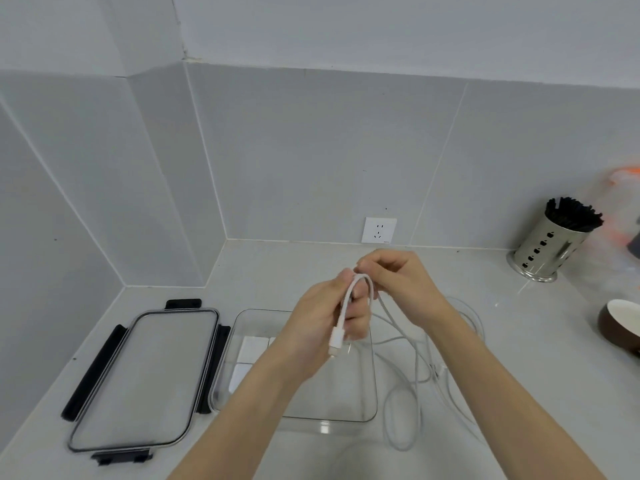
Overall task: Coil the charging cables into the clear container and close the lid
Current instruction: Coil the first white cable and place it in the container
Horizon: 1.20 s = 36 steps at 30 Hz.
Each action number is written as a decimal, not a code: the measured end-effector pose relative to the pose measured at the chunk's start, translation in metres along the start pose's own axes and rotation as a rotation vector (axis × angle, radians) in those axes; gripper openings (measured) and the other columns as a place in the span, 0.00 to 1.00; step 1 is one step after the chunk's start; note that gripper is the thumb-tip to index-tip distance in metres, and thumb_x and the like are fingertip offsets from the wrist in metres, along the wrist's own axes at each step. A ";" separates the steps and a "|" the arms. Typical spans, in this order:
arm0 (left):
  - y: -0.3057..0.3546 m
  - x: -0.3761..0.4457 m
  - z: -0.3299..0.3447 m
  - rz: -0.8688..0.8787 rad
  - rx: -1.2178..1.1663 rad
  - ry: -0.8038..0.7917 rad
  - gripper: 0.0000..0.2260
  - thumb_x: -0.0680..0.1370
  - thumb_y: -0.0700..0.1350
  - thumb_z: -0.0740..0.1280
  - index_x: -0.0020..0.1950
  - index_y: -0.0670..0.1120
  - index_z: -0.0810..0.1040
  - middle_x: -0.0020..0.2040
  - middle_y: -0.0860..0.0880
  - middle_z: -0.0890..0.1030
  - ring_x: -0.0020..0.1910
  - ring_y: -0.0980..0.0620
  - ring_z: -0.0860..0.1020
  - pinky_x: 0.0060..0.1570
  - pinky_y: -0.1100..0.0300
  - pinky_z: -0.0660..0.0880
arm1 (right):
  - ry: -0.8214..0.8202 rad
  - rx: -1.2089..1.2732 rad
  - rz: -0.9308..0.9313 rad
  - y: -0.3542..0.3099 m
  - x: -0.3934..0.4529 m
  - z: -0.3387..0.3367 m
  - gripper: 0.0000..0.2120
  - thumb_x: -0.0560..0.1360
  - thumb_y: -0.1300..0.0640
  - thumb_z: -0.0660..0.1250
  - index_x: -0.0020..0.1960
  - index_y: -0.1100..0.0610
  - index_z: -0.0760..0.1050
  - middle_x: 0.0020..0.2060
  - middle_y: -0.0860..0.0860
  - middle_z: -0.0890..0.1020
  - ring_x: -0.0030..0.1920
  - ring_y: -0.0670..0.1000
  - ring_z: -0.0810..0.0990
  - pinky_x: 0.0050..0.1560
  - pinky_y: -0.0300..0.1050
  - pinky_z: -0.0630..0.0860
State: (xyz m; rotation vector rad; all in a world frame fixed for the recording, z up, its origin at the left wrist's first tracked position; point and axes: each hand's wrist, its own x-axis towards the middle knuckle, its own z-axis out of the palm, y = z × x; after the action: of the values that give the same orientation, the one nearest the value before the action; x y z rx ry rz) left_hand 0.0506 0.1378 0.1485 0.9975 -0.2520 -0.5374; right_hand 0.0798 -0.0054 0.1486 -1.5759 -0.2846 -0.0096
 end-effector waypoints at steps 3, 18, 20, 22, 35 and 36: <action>0.003 0.003 0.002 -0.018 -0.088 0.013 0.14 0.78 0.49 0.55 0.34 0.46 0.67 0.24 0.53 0.67 0.21 0.56 0.65 0.25 0.66 0.64 | 0.051 0.048 0.060 0.016 -0.002 0.005 0.12 0.71 0.56 0.65 0.32 0.51 0.82 0.26 0.47 0.80 0.27 0.47 0.74 0.29 0.39 0.71; 0.007 0.008 -0.013 -0.030 -0.106 0.059 0.12 0.80 0.41 0.51 0.40 0.43 0.69 0.23 0.55 0.63 0.20 0.57 0.63 0.28 0.64 0.71 | 0.150 -0.287 0.014 0.055 -0.002 0.017 0.16 0.79 0.55 0.58 0.34 0.56 0.73 0.25 0.50 0.71 0.27 0.45 0.67 0.30 0.39 0.65; 0.021 0.010 -0.014 0.037 -0.124 0.052 0.12 0.81 0.43 0.51 0.41 0.43 0.69 0.23 0.55 0.63 0.20 0.58 0.62 0.26 0.66 0.67 | 0.148 -0.453 0.039 0.065 -0.008 0.022 0.18 0.80 0.54 0.56 0.32 0.48 0.69 0.22 0.45 0.70 0.24 0.43 0.66 0.30 0.38 0.64; 0.035 0.015 -0.018 0.122 -0.114 0.061 0.12 0.81 0.44 0.51 0.42 0.44 0.70 0.25 0.56 0.63 0.21 0.59 0.62 0.26 0.67 0.64 | 0.099 -0.565 0.074 0.077 -0.021 0.028 0.15 0.80 0.53 0.54 0.36 0.47 0.70 0.21 0.46 0.70 0.23 0.44 0.68 0.31 0.38 0.66; -0.021 0.043 -0.060 0.171 0.733 0.271 0.10 0.81 0.42 0.55 0.40 0.43 0.66 0.30 0.51 0.68 0.27 0.58 0.66 0.32 0.67 0.66 | -0.065 -1.221 -0.489 0.040 -0.031 0.014 0.12 0.75 0.49 0.58 0.46 0.49 0.80 0.28 0.46 0.78 0.27 0.48 0.77 0.24 0.38 0.70; -0.025 0.039 -0.059 0.118 0.767 0.234 0.11 0.81 0.43 0.56 0.39 0.43 0.66 0.30 0.51 0.68 0.26 0.58 0.66 0.31 0.66 0.65 | -0.081 -1.219 -0.479 0.034 -0.026 0.009 0.12 0.74 0.47 0.59 0.45 0.47 0.80 0.28 0.46 0.77 0.27 0.47 0.76 0.24 0.37 0.70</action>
State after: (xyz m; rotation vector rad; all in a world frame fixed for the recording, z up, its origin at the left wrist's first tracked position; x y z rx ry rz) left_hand 0.1018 0.1491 0.0948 1.7631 -0.3125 -0.2006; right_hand 0.0593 -0.0011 0.1102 -2.6669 -0.8123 -0.5873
